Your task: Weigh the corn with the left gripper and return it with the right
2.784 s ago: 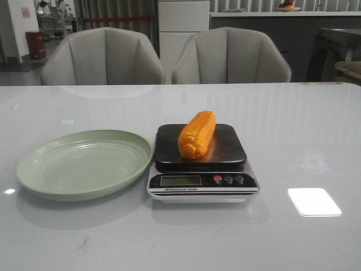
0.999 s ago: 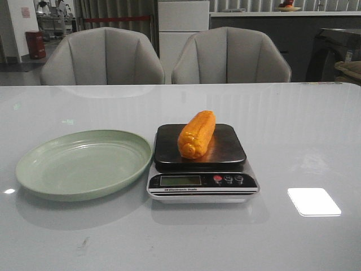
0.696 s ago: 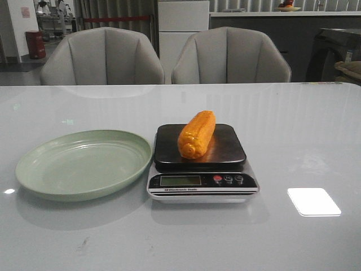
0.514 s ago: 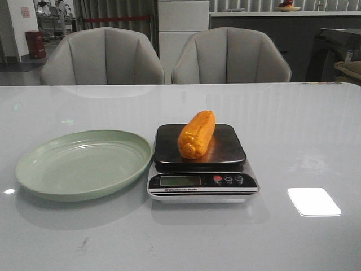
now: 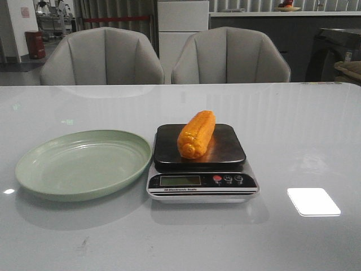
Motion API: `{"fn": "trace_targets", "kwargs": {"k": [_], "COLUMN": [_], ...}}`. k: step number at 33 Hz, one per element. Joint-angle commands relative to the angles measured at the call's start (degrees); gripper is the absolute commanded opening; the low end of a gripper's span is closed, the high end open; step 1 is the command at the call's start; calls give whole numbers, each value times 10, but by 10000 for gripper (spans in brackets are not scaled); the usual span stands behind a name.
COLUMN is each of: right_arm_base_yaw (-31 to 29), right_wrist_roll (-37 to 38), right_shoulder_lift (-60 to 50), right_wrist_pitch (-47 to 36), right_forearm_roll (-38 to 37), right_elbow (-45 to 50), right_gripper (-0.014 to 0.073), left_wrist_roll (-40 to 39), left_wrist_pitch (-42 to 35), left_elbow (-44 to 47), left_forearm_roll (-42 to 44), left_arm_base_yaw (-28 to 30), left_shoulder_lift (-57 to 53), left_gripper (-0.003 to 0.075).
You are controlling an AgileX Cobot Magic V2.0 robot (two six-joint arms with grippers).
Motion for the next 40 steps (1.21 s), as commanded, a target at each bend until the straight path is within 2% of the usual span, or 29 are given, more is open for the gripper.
{"fn": "trace_targets", "kwargs": {"k": [1, 13, 22, 30, 40], "right_arm_base_yaw": [33, 120, 132, 132, 148], "right_wrist_roll": [-7, 57, 185, 288, 355], "right_shoulder_lift": [54, 289, 448, 557, 673], "right_wrist_pitch": [-8, 33, 83, 135, 228], "right_forearm_roll": [23, 33, -34, -61, -106], "right_elbow": [-66, -257, -391, -493, -609], "right_gripper": [595, 594, 594, 594, 594], "left_wrist_roll": [-1, -1, -1, -1, -1], "left_wrist_pitch": [-40, -40, -40, -40, -40], "left_elbow": [-13, -13, -13, -13, -13], "left_forearm_roll": [-5, -5, -5, -5, -5], "left_arm_base_yaw": [-3, -3, -3, -3, -3], "left_shoulder_lift": [2, 2, 2, 2, 2], "left_gripper": [114, 114, 114, 114, 114]}}
